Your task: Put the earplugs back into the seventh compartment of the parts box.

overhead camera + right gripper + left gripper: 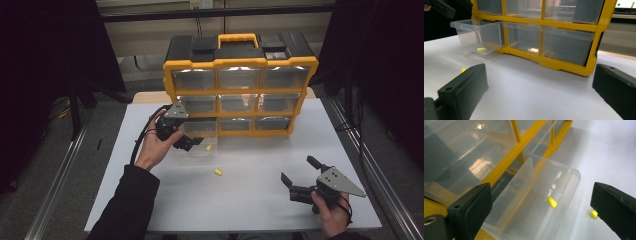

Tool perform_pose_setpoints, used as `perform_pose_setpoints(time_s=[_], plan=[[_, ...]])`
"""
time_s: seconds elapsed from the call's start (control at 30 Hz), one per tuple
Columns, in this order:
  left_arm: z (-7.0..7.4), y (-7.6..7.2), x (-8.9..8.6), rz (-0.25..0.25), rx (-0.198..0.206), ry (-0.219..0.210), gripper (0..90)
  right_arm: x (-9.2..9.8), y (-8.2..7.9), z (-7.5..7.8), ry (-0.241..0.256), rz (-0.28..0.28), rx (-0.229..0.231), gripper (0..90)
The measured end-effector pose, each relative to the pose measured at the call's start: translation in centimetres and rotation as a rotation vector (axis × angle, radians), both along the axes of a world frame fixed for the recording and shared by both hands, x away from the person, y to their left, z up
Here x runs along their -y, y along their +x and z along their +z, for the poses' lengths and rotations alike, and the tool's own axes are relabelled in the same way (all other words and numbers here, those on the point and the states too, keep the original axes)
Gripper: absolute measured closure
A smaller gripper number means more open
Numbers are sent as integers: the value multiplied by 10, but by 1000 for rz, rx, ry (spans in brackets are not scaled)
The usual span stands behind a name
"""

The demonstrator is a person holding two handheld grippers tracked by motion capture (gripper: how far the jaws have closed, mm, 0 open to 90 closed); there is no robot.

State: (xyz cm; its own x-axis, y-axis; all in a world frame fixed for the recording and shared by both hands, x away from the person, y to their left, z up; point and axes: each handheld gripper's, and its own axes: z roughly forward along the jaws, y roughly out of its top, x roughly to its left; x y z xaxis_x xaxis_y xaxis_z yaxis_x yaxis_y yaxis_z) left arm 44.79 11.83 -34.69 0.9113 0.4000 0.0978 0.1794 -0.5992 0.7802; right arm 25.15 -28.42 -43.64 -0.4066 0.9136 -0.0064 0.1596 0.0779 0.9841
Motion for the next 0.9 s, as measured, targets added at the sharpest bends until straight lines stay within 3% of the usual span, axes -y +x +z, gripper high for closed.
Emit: perform_pose_setpoints(time_s=[0.33, 0.47, 0.63, 0.73, 0.8, 0.9], plan=[[5, -22, -11, 11, 39, -80, 41, 0, 0, 0, -3, 1, 1, 0], [4, -27, -11, 9, 40, -81, 41, 0, 0, 0, -2, 0, 1, 0], [-1, -36, -10, 10, 37, -125, 38, 0, 0, 0, -1, -1, 0, 0], [-4, -39, -9, 1, 31, -129, 35, 0, 0, 0, -1, -2, 1, 0], [-7, -43, -9, 6, 26, -158, 35, 0, 0, 0, -1, 0, 2, 0], [-6, -47, -9, 1, 35, -154, 41, 0, 0, 0, -2, 0, 2, 0]])
